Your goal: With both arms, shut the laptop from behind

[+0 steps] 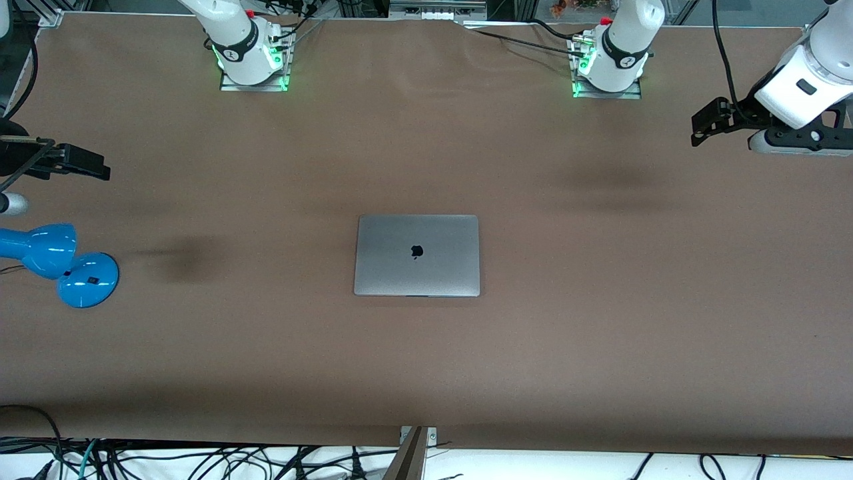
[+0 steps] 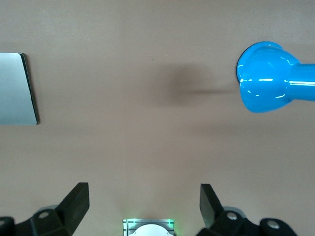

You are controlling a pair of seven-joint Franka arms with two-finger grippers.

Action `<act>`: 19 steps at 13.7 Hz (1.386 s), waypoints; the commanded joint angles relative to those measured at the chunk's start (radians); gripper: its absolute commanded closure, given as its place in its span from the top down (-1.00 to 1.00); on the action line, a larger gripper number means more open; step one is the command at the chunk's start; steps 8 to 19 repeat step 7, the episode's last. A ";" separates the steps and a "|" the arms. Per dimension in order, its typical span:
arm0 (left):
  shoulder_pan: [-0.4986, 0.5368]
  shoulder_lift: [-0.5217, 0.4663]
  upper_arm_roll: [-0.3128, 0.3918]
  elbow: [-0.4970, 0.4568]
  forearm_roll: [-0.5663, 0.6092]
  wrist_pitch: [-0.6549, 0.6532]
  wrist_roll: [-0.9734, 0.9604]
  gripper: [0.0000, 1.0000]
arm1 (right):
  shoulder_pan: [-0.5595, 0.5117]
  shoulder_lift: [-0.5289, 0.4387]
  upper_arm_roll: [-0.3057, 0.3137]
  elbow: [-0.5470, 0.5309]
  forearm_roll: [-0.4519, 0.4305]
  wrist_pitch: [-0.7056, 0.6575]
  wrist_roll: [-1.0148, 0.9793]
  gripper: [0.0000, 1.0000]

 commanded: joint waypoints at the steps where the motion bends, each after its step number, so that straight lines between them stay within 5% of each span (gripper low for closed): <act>1: 0.014 0.006 -0.013 0.021 0.022 -0.025 0.006 1.00 | -0.003 -0.023 -0.003 -0.012 0.017 -0.012 -0.016 1.00; 19: 0.006 0.006 -0.013 0.020 0.022 -0.025 0.004 1.00 | -0.003 -0.023 0.002 -0.012 0.019 -0.014 -0.013 1.00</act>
